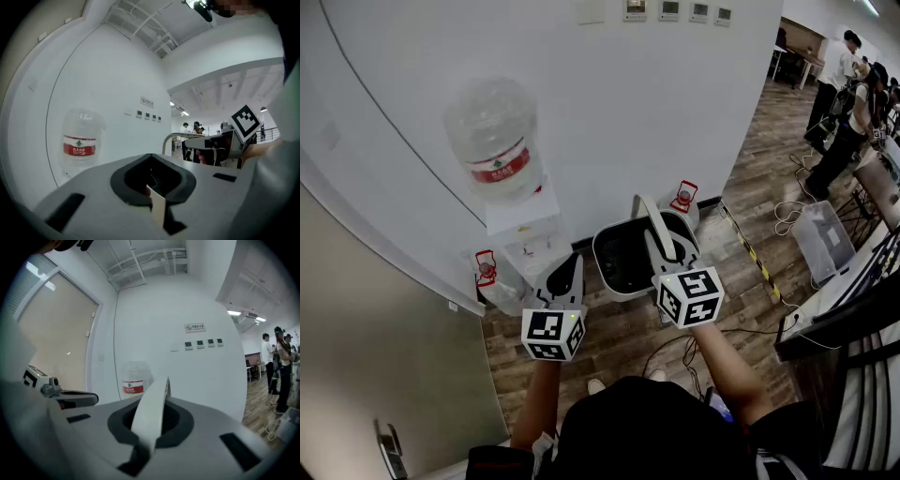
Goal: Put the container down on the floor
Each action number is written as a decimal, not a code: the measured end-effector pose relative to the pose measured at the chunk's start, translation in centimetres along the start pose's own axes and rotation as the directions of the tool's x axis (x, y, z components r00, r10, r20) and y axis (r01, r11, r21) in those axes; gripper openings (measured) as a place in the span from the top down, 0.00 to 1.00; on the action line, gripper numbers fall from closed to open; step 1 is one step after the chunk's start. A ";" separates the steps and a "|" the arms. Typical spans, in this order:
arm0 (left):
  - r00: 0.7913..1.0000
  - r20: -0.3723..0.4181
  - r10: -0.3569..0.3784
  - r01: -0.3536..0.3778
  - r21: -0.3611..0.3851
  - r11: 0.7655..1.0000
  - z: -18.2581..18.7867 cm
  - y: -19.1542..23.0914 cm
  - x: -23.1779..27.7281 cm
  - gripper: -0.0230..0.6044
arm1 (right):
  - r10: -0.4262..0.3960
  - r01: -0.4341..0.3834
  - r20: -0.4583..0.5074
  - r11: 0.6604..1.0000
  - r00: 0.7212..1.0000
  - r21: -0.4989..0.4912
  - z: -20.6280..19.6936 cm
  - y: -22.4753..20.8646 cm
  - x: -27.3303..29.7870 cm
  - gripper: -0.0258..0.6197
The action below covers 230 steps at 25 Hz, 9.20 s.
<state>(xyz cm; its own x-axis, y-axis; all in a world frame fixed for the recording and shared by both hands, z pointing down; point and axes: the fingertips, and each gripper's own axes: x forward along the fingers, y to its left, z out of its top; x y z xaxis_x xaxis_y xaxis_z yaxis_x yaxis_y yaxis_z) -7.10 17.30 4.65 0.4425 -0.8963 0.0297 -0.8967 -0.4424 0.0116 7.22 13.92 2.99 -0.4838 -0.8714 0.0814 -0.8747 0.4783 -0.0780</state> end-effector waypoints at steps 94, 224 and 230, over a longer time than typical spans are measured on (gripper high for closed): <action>0.997 -0.056 -0.044 0.037 -0.114 0.993 -2.2 18.2 17.4 0.94 | -0.078 0.079 -0.059 0.996 0.995 0.030 -0.2 -4.4 23.8 0.92; 1.000 0.008 0.001 0.000 -0.115 0.993 -55.9 22.7 40.9 0.94 | -0.012 0.011 0.027 0.999 1.000 0.047 -51.9 -21.1 47.3 0.91; 1.000 0.011 -0.006 0.007 -0.110 0.994 -57.0 22.1 41.1 0.94 | -0.004 0.003 0.041 0.999 0.999 0.036 -52.7 -21.4 47.1 0.92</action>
<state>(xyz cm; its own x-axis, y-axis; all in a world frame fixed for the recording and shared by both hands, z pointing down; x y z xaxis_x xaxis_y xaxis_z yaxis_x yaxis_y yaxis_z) -8.90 -27.46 63.08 0.4481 -0.8938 0.0184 -0.8882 -0.4428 0.1222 1.61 -31.56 60.80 -0.4784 -0.8772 0.0411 -0.8745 0.4716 -0.1138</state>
